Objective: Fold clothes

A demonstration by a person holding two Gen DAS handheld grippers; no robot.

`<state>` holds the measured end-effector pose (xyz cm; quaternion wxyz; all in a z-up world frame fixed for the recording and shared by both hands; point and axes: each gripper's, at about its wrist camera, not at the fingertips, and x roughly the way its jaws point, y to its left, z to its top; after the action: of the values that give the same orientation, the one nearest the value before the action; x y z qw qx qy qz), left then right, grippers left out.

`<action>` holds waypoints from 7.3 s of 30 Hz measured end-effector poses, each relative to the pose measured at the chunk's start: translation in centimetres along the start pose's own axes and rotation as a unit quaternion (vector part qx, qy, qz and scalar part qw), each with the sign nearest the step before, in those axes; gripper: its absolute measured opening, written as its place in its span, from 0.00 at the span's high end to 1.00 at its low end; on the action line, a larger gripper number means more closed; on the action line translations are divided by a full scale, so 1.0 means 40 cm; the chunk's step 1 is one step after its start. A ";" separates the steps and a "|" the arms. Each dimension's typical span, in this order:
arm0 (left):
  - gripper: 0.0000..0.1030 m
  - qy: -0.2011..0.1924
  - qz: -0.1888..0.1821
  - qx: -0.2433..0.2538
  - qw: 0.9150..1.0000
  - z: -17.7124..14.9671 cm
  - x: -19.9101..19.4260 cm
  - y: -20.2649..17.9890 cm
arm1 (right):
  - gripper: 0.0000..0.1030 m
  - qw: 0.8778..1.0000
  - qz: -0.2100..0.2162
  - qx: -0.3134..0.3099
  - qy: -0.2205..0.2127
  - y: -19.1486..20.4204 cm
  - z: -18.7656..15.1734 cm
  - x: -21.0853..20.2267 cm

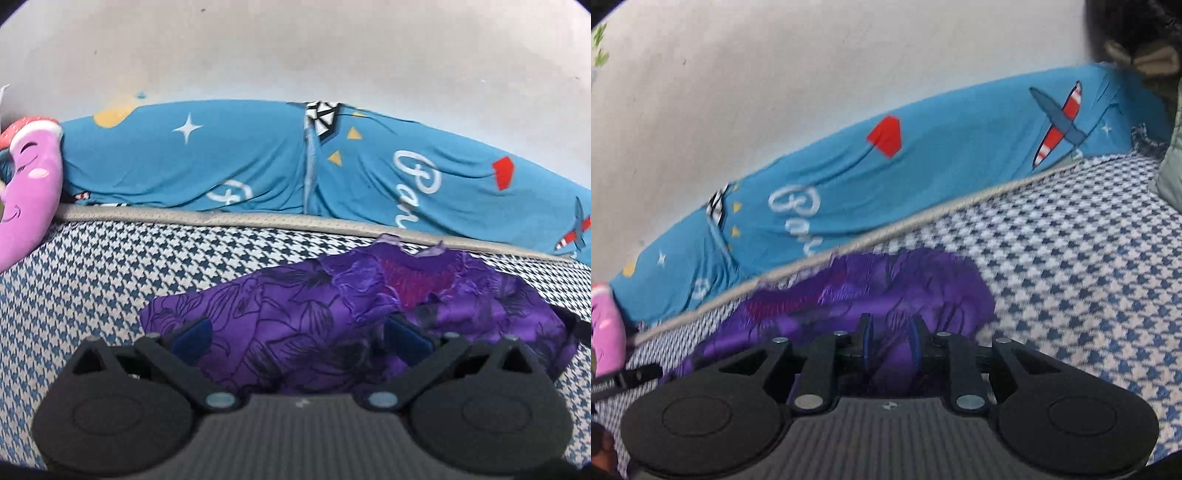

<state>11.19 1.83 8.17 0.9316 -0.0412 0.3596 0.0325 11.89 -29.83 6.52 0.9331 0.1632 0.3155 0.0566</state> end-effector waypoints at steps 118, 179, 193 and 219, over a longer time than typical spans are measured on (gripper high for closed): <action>0.00 0.093 -0.026 -0.048 0.994 -0.270 -0.029 0.112 | 0.92 0.991 0.043 -0.050 0.119 0.195 -0.282 0.002; 0.00 0.120 -0.054 -0.026 0.991 -0.355 -0.046 0.083 | 0.63 0.959 -0.130 0.208 -0.139 -0.400 -0.047 -0.463; 0.00 0.125 -0.058 -0.019 0.990 -0.360 -0.043 0.070 | 0.31 0.953 -0.170 0.248 0.014 -0.450 -0.076 -0.373; 0.00 0.120 -0.062 -0.021 0.991 -0.361 -0.053 0.051 | 0.30 0.969 -0.127 0.211 0.011 -0.386 -0.096 -0.357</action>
<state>-0.20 2.34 -1.19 0.8810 -0.0870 0.4645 -0.0228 -1.75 -46.28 6.55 0.8736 0.3141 0.3486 -0.1287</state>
